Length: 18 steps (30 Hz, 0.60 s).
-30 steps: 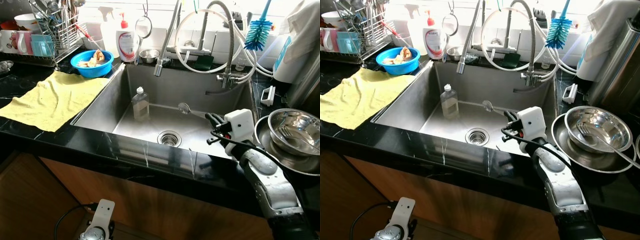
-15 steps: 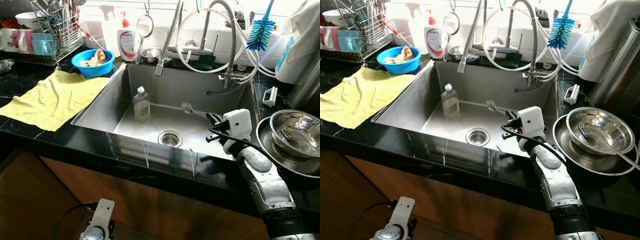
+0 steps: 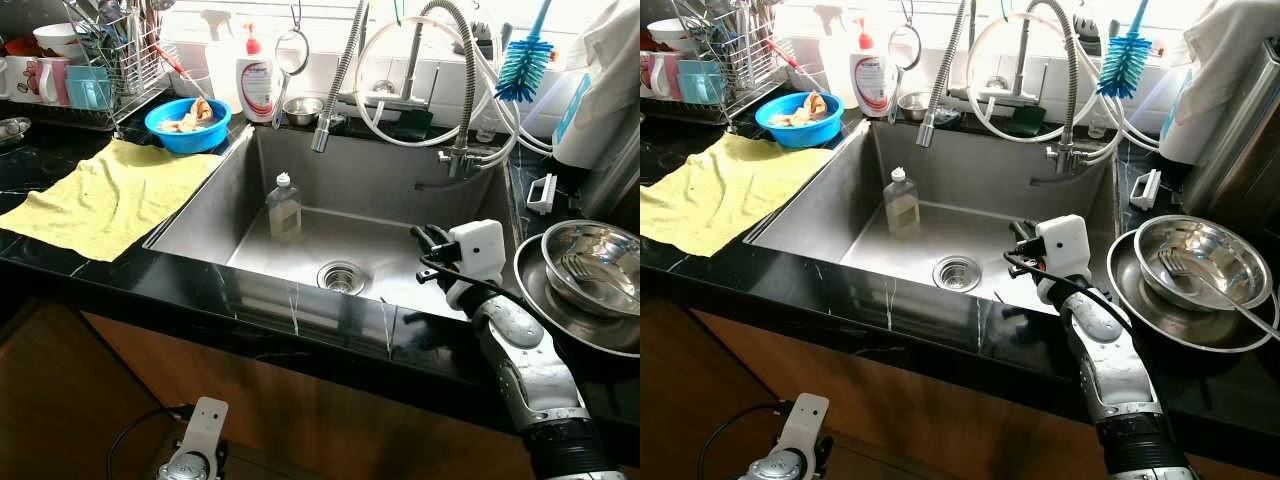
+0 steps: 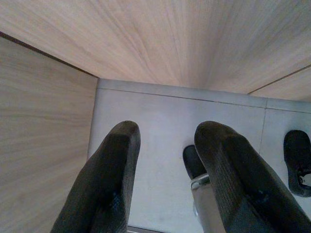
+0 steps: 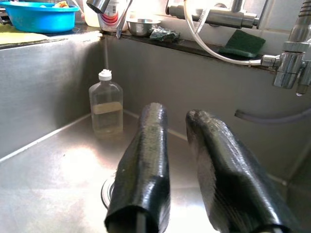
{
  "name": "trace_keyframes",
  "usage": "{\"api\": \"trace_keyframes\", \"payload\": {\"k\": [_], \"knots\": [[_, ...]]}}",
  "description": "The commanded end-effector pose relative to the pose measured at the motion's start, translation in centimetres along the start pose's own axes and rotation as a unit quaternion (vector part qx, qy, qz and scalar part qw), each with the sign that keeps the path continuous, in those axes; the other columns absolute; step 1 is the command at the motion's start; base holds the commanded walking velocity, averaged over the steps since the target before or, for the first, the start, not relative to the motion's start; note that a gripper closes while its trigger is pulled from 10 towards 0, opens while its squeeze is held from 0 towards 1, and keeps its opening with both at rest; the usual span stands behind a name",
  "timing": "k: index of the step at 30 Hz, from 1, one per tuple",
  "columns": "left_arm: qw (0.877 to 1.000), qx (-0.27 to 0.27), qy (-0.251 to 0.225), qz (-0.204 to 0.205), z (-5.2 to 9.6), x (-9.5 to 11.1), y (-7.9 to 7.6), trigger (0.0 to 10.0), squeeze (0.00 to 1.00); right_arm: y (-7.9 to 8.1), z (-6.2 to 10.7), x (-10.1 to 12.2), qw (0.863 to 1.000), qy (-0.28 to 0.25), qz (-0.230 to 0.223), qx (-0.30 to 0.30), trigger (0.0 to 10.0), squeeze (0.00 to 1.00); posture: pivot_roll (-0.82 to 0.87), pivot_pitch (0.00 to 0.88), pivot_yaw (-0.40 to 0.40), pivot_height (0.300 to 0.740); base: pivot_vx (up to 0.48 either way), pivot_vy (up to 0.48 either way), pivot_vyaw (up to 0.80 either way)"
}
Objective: Kitchen organization
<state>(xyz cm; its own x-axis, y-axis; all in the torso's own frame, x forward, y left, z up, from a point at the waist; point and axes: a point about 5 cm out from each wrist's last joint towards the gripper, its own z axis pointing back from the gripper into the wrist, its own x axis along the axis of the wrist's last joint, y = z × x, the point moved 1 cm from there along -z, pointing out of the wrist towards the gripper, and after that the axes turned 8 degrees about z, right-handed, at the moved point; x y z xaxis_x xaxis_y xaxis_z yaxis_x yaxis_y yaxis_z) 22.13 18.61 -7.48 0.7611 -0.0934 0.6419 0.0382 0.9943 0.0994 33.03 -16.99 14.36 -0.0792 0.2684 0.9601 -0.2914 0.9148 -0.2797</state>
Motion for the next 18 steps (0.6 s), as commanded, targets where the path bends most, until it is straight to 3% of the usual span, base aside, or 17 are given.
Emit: {"api": "trace_keyframes", "payload": {"k": [1,7,8,9,10,15,18], "knots": [[1.000,0.005,-0.002,0.001,0.0,0.2,0.2,10.0,0.00,0.0,0.1,0.0,1.000,-0.004,-0.002,-0.005,10.0,1.00,-0.12,0.000,0.005,0.740,0.000,0.000,0.00],[1.000,0.005,-0.002,0.002,0.0,0.2,0.2,10.0,0.00,-0.1,0.0,0.7,1.000,-0.024,0.000,-0.013,10.0,0.98,-0.11,0.000,0.002,0.740,0.000,0.000,0.00],[1.000,0.005,-0.002,0.002,0.0,0.2,0.2,10.0,0.00,-0.3,0.0,0.9,0.999,-0.028,0.003,-0.022,10.0,0.18,-0.11,0.000,0.002,0.740,0.000,0.000,0.00],[1.000,0.005,-0.002,0.002,0.0,0.2,0.2,10.0,0.00,-0.4,-0.1,1.0,0.999,-0.029,0.005,-0.026,10.0,0.18,-0.11,0.000,0.002,0.740,0.000,0.000,0.00],[1.000,0.005,-0.002,0.002,0.0,0.1,0.2,10.0,0.00,-0.4,-0.1,1.2,0.999,-0.032,0.007,-0.029,10.0,0.00,-0.11,0.000,0.001,0.740,0.000,0.000,0.00],[1.000,0.004,-0.001,0.001,0.0,0.1,0.2,10.0,0.00,-0.8,0.1,2.7,0.997,-0.056,0.019,-0.052,10.0,0.00,-0.12,0.000,0.000,0.740,0.000,0.000,0.00],[1.000,0.003,-0.001,0.000,0.0,0.0,0.1,10.0,0.00,-1.7,1.0,4.2,0.992,-0.083,0.031,-0.095,10.0,0.00,-0.12,0.000,0.002,0.740,0.000,0.000,0.00]]}}
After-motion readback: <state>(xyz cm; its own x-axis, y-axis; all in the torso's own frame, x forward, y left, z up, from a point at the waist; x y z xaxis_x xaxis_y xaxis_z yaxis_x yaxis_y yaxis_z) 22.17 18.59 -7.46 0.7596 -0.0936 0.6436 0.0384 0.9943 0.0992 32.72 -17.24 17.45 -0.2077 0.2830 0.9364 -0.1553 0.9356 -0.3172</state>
